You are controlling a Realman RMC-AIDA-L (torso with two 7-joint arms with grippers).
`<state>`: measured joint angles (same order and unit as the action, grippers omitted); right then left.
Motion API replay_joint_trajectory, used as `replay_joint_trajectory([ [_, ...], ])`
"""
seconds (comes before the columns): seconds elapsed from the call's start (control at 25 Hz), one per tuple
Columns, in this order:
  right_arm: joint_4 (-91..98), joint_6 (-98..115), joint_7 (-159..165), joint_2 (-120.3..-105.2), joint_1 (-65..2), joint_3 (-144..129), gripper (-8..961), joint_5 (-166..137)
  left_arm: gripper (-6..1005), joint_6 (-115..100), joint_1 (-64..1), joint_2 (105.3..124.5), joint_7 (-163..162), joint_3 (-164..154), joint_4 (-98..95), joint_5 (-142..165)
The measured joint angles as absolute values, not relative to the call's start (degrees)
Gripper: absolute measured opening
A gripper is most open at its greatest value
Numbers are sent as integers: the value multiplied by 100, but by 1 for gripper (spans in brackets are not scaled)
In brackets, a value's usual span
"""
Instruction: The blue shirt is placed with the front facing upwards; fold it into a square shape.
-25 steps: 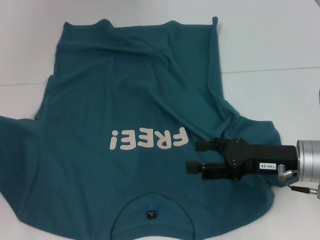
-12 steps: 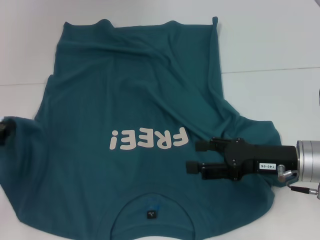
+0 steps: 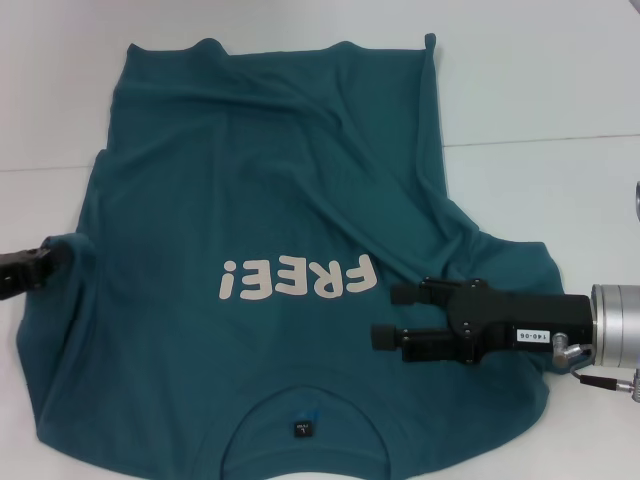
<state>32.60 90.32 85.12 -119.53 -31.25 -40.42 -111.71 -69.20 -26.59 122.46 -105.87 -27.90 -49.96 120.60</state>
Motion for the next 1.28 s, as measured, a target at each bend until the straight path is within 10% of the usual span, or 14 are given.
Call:
replay_joint_trajectory([
  [1.28,3190,8985,8481,-11953,-3104,-4037,911,-11171,37,-7184,-2642,12252,-10841,-3023,-6120,12559],
])
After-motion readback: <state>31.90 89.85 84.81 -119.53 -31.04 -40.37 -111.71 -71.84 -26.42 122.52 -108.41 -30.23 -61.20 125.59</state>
